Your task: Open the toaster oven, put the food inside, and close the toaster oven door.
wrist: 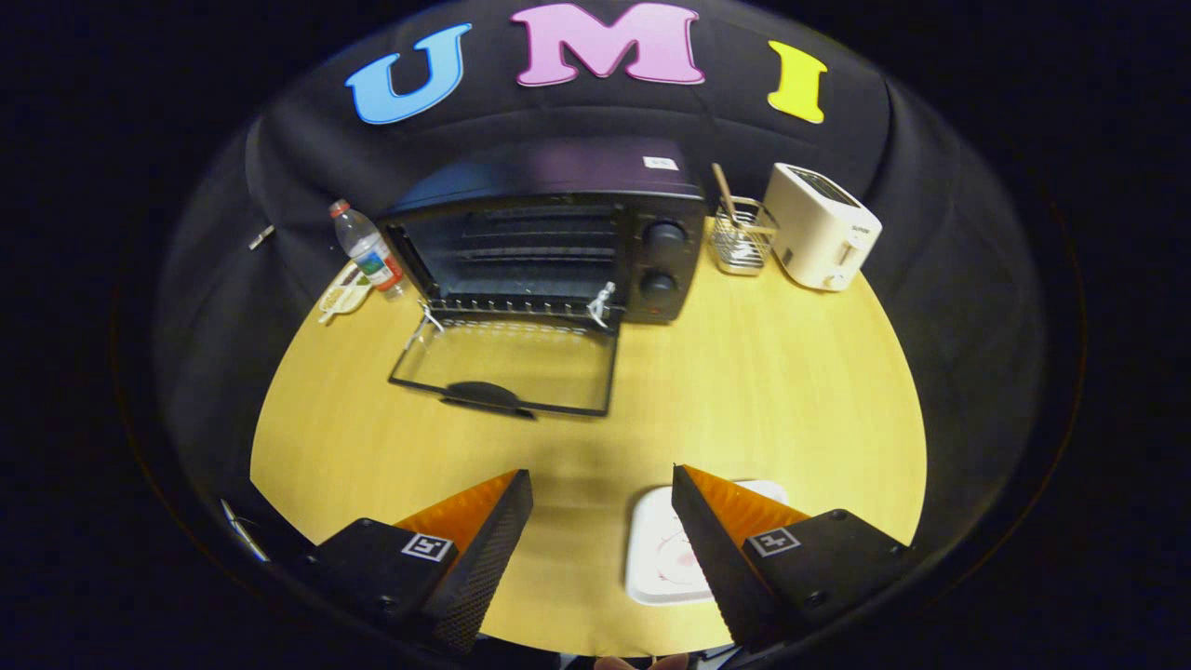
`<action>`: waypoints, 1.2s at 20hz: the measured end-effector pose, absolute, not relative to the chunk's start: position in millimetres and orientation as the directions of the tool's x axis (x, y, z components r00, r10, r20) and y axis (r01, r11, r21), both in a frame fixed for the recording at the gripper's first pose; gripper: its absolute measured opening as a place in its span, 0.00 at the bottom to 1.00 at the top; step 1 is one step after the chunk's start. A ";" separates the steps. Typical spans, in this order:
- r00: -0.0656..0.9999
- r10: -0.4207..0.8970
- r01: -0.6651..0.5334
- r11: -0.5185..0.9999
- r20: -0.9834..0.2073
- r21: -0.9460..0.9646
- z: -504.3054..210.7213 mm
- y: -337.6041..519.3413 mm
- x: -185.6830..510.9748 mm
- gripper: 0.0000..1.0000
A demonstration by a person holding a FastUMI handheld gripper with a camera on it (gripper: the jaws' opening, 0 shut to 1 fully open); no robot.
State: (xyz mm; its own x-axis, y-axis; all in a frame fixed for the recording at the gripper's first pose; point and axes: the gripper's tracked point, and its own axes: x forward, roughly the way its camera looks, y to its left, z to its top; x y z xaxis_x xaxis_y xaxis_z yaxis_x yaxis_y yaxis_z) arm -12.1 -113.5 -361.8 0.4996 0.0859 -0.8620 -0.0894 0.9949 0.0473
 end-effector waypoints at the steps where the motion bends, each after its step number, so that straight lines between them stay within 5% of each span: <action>1: 0.478 0.076 -0.078 0.996 -0.875 0.044 -364.5 -134.1 -16.4 0.98; 7: 0.333 0.019 -0.023 1.000 -0.943 0.012 -412.6 -236.0 -34.1 0.97; 14: 0.160 0.071 0.010 0.997 -0.985 0.073 -480.9 -256.6 -60.4 0.94; 17: 0.144 0.085 -0.015 0.996 -0.986 0.084 -489.0 -251.2 -60.4 0.68; 19: 0.139 0.124 -0.078 0.990 -0.983 0.113 -493.1 -244.6 -59.2 0.35; 21: 0.137 0.161 -0.115 0.983 -0.977 0.146 -491.2 -245.6 -58.9 0.17; 24: 0.116 0.223 -0.053 0.975 -0.968 0.218 -493.4 -248.5 -56.1 0.05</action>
